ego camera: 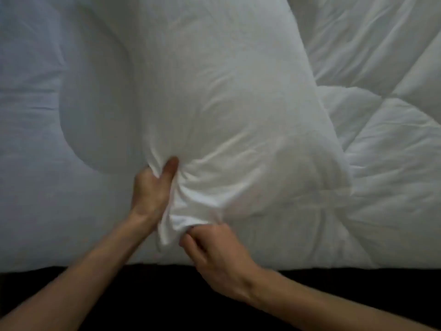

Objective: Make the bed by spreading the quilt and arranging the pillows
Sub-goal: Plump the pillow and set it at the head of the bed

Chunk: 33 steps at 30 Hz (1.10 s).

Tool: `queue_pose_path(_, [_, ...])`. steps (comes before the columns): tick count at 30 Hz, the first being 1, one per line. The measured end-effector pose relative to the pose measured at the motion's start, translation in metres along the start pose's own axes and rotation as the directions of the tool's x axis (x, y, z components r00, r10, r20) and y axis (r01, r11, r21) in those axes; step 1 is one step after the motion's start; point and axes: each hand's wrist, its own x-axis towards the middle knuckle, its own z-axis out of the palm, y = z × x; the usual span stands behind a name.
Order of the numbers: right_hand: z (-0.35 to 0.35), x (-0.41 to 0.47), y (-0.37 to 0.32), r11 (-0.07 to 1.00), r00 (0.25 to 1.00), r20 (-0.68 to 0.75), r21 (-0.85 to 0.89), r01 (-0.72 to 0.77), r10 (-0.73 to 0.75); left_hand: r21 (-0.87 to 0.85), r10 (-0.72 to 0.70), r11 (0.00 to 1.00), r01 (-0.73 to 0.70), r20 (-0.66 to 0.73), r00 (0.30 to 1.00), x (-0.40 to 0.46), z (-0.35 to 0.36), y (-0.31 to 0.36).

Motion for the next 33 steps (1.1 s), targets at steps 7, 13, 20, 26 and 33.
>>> queue_pose_path(7, [-0.002,0.039,-0.048,0.969,0.873,-0.449,-0.230,0.094,-0.191,0.544,0.171,0.836,-0.062,-0.151,0.974,0.083,-0.126,-0.035])
queue_pose_path(13, [0.035,0.097,0.006,0.825,0.885,-0.378,-0.564,0.013,-0.272,0.708,0.669,0.371,-0.600,0.244,0.702,0.056,-0.070,-0.053])
queue_pose_path(20, [-0.008,0.079,0.110,0.669,0.567,-0.600,-0.070,-0.740,0.564,0.703,0.518,0.517,-0.487,0.196,0.833,0.089,-0.054,-0.109])
queue_pose_path(26, [-0.007,0.097,0.066,0.630,0.426,-0.473,0.472,-0.617,0.771,0.320,-0.144,0.935,0.153,-0.052,0.988,0.095,-0.072,-0.088])
queue_pose_path(33, [0.028,0.019,0.026,0.737,0.447,-0.595,0.447,-0.507,0.668,0.344,0.022,0.939,0.006,-0.078,0.997,0.027,-0.132,-0.109])
